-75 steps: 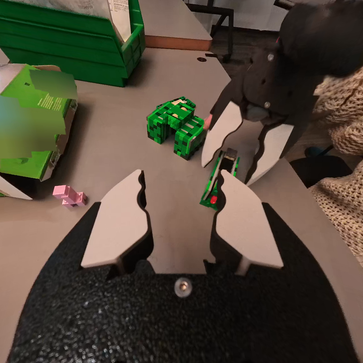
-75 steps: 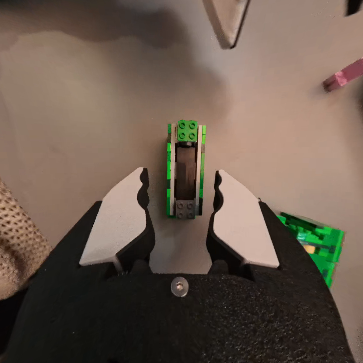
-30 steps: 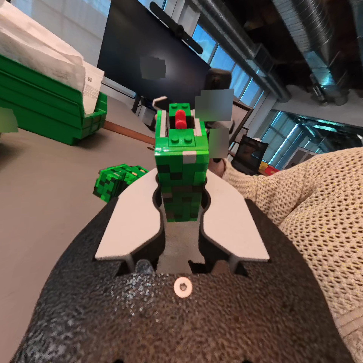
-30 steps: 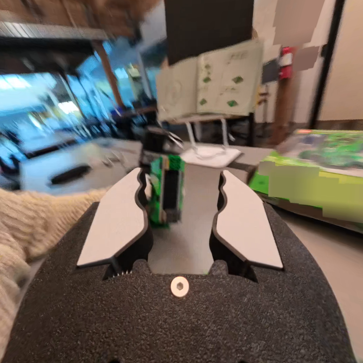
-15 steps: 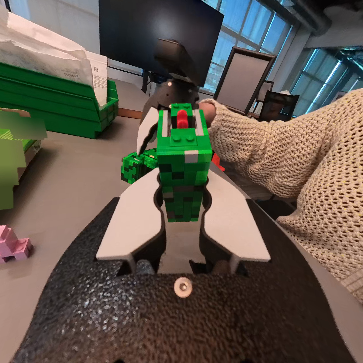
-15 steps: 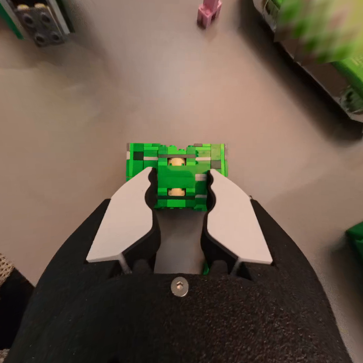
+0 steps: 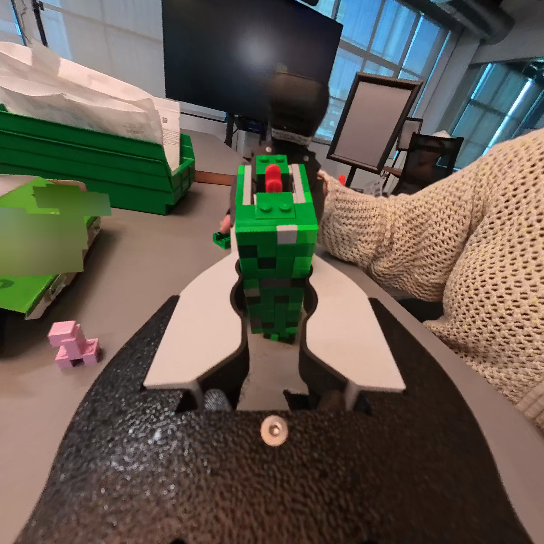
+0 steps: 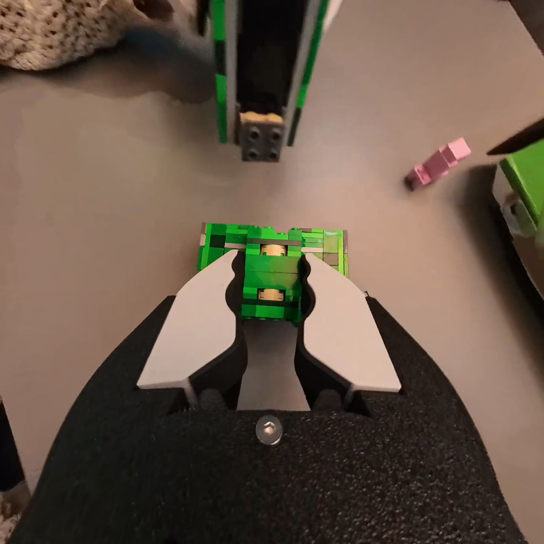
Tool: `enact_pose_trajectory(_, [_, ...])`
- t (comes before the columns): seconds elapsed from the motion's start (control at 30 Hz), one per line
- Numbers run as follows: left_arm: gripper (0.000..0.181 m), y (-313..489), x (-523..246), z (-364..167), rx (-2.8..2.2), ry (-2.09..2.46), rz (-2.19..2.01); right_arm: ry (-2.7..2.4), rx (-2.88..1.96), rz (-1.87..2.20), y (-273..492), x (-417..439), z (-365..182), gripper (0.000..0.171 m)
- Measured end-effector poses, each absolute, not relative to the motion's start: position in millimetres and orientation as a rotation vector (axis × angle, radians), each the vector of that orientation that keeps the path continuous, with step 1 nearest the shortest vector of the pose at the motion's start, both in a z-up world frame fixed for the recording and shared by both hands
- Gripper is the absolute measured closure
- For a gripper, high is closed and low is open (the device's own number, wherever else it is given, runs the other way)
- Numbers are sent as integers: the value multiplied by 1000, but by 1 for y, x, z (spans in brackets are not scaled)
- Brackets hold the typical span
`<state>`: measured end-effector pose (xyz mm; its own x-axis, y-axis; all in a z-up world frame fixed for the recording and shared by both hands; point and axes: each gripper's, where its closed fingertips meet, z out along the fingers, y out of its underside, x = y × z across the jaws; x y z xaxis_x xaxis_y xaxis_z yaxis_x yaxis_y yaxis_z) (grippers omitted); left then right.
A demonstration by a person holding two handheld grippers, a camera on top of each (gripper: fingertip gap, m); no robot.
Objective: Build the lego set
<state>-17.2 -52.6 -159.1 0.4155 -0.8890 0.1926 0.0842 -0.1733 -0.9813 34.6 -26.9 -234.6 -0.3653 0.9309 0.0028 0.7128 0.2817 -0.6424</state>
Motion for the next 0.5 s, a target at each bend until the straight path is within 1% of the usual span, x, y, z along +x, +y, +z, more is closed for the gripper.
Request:
enact_pose_trajectory(0.23, [146,-45,-15,-165,-1538,727,-991,-2130,-1425,887,-40,12,-233,135])
enact_pose_trajectory(0.3, [146,-44,-12,-165,-1543,732,-990,-2069,-1416,916,-37,13,-228,133])
enact_pose_trajectory(0.43, [145,-37,-10,-167,-1561,717,-978,-1908,-1416,1039,-31,21,-212,122])
enact_pose_trajectory(0.5, [145,-33,-8,-168,-1563,713,-996,-1854,-1396,1051,-25,26,-210,120])
